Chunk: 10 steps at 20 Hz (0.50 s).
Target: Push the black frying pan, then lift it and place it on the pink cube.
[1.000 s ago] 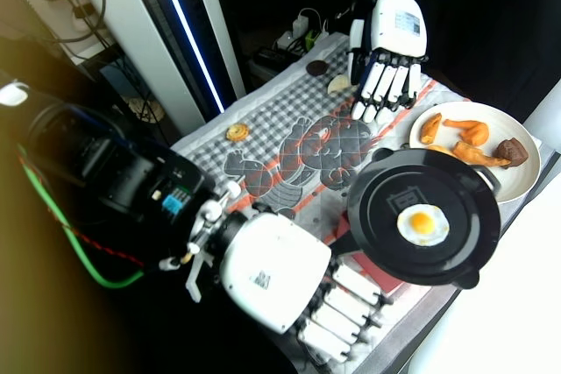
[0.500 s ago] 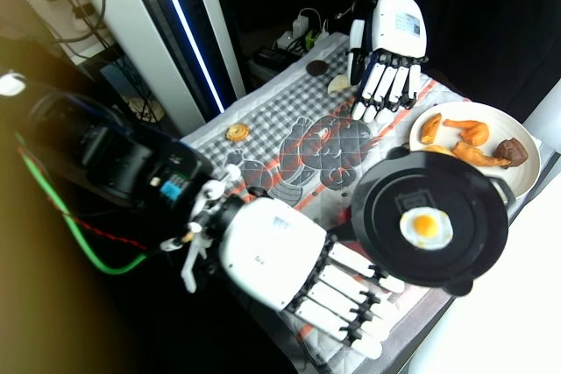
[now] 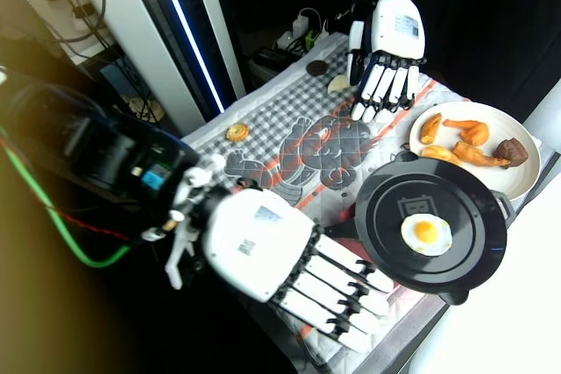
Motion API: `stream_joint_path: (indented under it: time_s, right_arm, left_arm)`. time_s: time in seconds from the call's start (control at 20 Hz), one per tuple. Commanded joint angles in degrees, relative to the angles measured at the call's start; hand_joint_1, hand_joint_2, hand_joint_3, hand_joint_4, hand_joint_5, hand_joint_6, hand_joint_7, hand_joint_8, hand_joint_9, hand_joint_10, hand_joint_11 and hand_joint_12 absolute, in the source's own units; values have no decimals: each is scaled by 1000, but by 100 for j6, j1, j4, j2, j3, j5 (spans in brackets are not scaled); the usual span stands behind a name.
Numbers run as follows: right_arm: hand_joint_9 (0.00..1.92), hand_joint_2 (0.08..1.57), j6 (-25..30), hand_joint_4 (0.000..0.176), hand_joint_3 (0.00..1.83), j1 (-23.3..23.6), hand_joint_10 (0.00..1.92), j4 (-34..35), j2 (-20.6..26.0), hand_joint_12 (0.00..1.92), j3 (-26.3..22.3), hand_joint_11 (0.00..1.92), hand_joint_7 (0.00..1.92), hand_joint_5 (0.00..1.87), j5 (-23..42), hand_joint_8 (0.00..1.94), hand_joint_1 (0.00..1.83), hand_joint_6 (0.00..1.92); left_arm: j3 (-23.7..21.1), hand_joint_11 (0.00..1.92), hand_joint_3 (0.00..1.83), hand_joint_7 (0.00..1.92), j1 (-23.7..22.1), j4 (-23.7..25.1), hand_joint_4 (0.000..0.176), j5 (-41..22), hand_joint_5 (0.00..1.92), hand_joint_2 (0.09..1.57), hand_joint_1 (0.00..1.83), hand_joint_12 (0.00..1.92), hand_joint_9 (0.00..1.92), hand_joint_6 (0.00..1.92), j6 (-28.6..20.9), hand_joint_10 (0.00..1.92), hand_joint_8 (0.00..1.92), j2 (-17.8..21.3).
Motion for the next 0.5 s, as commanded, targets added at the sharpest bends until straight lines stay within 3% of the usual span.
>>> stream_joint_path:
  time_s: [0.0, 0.05, 0.15, 0.2, 0.25, 0.3, 0.4, 0.45]
  right_arm:
    - [0, 1103, 0, 118, 0, 114, 0, -158, 34, 0, -34, 0, 0, 0, 779, 0, 596, 0]
    - [0, 1099, 0, 112, 0, 154, 0, -214, 84, 0, -99, 0, 0, 0, 813, 0, 595, 0]
    - [0, 1063, 0, 134, 0, 237, 0, -271, 158, 0, -212, 0, 0, 0, 848, 0, 546, 0]
    - [0, 1048, 0, 122, 0, 271, 0, -346, 217, 0, -289, 0, 0, 0, 891, 0, 522, 0]
    - [0, 1040, 1, 128, 0, 300, 0, -417, 304, 0, -389, 0, 0, 0, 948, 0, 510, 0]
    - [0, 1035, 2, 123, 0, 317, 0, -498, 430, 0, -550, 0, 0, 0, 1103, 0, 519, 0]
    - [0, 1077, 3, 66, 0, 324, 0, -637, 661, 0, -862, 0, 0, 0, 1418, 0, 577, 0]
    - [0, 1070, 12, 80, 0, 324, 0, -696, 769, 0, -983, 0, 0, 0, 1520, 0, 582, 0]
  left_arm:
    - [7, 0, 0, 631, -14, -108, 0, -533, 641, 1320, 1009, 1546, 364, 7, -8, 539, 13, 52]
    - [7, 0, 1, 632, -4, -119, 0, -534, 635, 1326, 987, 1534, 364, 4, -5, 537, 12, 53]
    - [7, 0, 0, 639, 7, -130, 0, -534, 653, 1313, 1034, 1511, 364, 11, -5, 536, 12, 56]
    - [7, 0, 0, 628, 8, -137, 0, -537, 638, 1323, 1013, 1496, 349, 4, -5, 533, 7, 56]
    - [7, 0, 5, 596, 11, -142, 0, -538, 616, 1333, 973, 1472, 318, 1, -5, 517, 1, 61]
    - [5, 0, 5, 597, 23, -156, 0, -544, 614, 1334, 967, 1467, 318, 1, -5, 515, 3, 74]
    - [-3, 0, 0, 611, 63, -204, 0, -564, 634, 1322, 994, 1505, 328, 9, -5, 522, 8, 112]
    - [-14, 0, 1, 601, 79, -236, 0, -580, 632, 1327, 970, 1506, 314, 8, -4, 518, 4, 142]
